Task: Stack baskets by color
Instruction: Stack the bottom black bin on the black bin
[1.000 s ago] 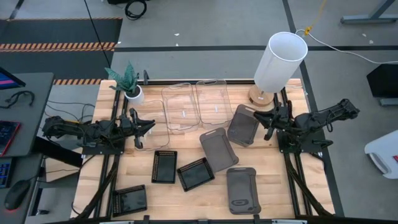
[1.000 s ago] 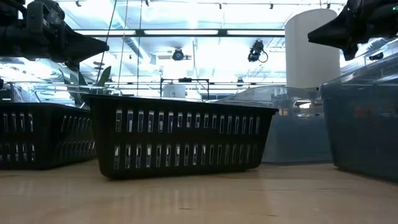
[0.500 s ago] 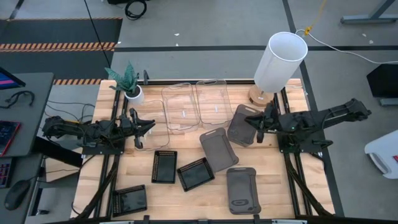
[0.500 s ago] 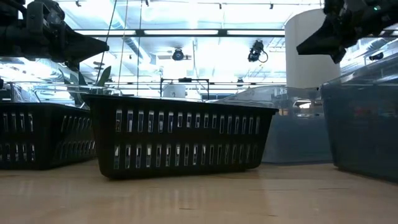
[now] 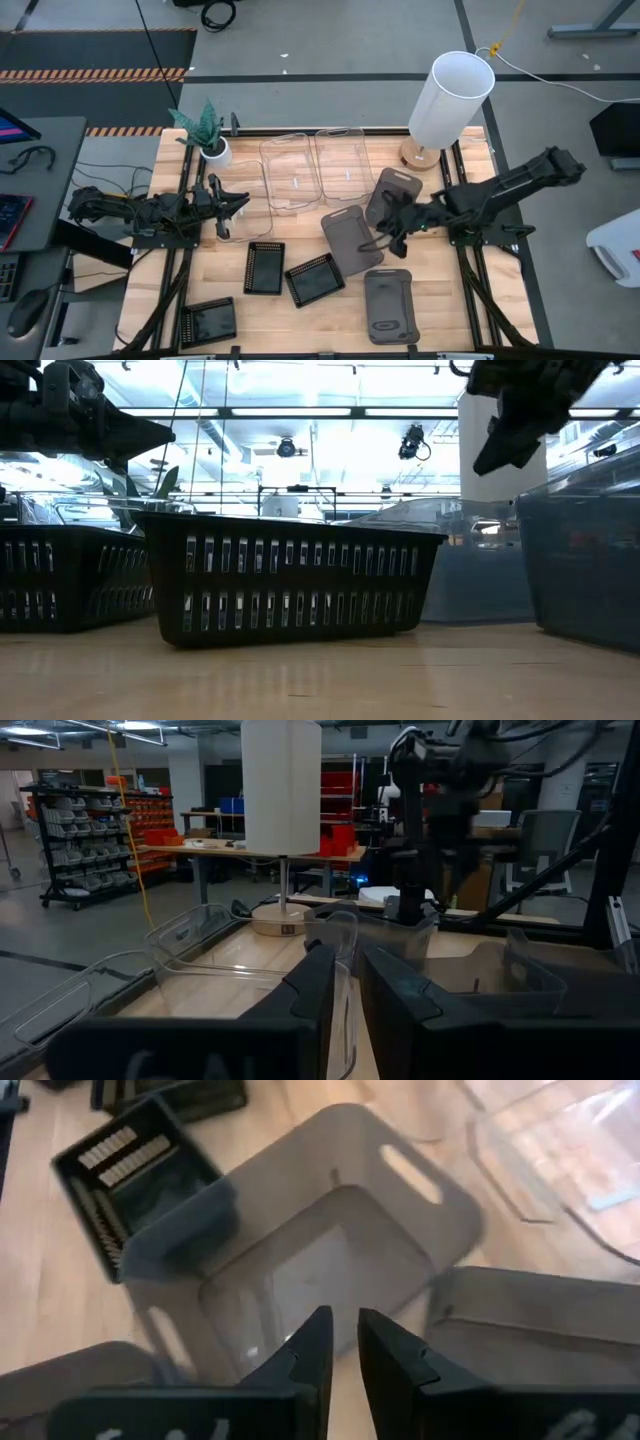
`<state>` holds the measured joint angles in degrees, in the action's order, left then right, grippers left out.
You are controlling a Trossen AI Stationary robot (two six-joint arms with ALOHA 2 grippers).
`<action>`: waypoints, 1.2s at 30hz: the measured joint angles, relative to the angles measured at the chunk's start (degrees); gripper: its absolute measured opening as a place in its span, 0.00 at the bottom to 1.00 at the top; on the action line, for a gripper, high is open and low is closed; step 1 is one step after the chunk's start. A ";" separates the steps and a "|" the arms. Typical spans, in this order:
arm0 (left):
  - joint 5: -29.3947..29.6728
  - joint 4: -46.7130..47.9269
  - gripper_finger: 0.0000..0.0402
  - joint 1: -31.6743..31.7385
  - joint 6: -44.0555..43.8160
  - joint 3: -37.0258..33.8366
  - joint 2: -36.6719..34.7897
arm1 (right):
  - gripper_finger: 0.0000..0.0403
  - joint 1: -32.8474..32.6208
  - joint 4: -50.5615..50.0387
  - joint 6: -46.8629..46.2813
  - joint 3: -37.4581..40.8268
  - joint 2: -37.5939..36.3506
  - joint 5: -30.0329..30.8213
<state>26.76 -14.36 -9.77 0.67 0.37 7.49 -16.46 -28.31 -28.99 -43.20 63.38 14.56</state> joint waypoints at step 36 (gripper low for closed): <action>-0.02 -0.68 0.15 0.00 0.00 -0.01 0.00 | 0.41 -14.91 -21.43 -17.56 -16.55 26.28 -12.81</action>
<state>26.75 -15.04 -9.77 0.67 0.36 7.49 -31.37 -49.74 -46.54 -59.75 89.66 1.74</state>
